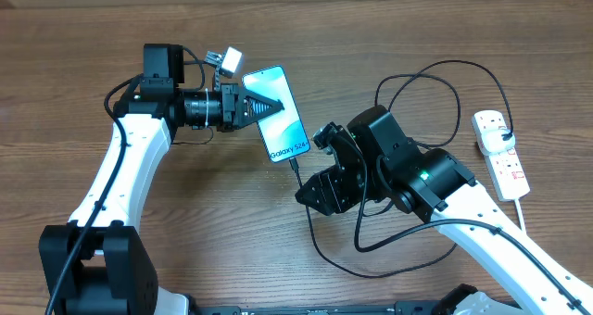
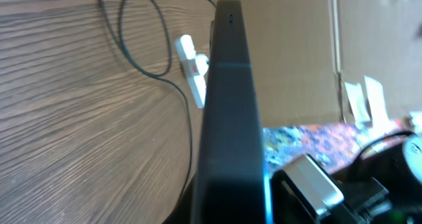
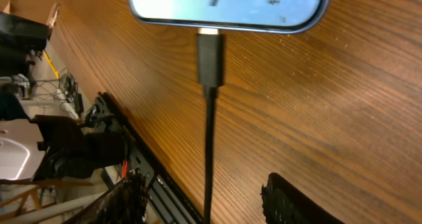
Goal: Plug charger to phone and switch on socket
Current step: 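Push the USB-C plug up into the phone's port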
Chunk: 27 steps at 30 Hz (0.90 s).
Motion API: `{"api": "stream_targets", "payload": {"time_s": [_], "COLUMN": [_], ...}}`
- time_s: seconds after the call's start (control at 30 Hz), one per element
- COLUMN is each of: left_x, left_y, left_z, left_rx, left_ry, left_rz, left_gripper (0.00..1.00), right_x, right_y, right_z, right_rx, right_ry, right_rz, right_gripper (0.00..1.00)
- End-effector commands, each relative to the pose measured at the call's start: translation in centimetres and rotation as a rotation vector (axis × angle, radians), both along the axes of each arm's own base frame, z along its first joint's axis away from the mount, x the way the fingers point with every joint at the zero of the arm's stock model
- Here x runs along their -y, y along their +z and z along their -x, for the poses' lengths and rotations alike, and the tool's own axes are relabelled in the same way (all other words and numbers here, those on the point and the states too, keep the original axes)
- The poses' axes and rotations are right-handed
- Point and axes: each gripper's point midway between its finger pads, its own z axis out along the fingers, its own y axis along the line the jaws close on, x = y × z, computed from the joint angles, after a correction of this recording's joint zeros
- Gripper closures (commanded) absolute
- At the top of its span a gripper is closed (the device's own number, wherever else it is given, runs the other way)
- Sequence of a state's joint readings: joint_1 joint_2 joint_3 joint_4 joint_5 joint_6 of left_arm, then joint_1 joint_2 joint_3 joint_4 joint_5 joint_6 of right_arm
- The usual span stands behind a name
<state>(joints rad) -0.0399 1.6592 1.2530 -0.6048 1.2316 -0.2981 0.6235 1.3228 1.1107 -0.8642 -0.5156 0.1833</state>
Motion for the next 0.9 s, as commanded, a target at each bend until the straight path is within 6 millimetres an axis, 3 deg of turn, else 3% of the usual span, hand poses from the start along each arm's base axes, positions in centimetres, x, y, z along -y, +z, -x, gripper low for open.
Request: {"api": "stream_targets", "payload": {"time_s": [0.0, 0.3, 0.5, 0.7, 0.87], "left_x": [0.1, 0.1, 0.1, 0.6, 2.3], "left_y": [-0.2, -0.2, -0.2, -0.1, 1.0], "left_z": [-0.5, -0.5, -0.6, -0.2, 1.2], "left_rx": [-0.062, -0.126, -0.125, -0.074, 0.007], "left_ry": [0.037, 0.056, 0.058, 0.022, -0.086], "left_rz": [-0.014, -0.003, -0.005, -0.006, 0.049], "left_gripper": [0.96, 0.95, 0.96, 0.95, 0.96], "right_x": [0.0, -1.1, -2.2, -2.8, -3.0], "right_y": [0.5, -1.0, -0.9, 0.1, 1.3], "right_z": [-1.3, -2.9, -3.3, -4.9, -7.1], "right_rx": [0.072, 0.093, 0.121, 0.195, 0.277], "right_ry": [-0.027, -0.034, -0.017, -0.051, -0.121], "right_rz": [0.014, 0.032, 0.01, -0.021, -0.043], "right_gripper": [0.42, 0.46, 0.69, 0.96, 0.96]}}
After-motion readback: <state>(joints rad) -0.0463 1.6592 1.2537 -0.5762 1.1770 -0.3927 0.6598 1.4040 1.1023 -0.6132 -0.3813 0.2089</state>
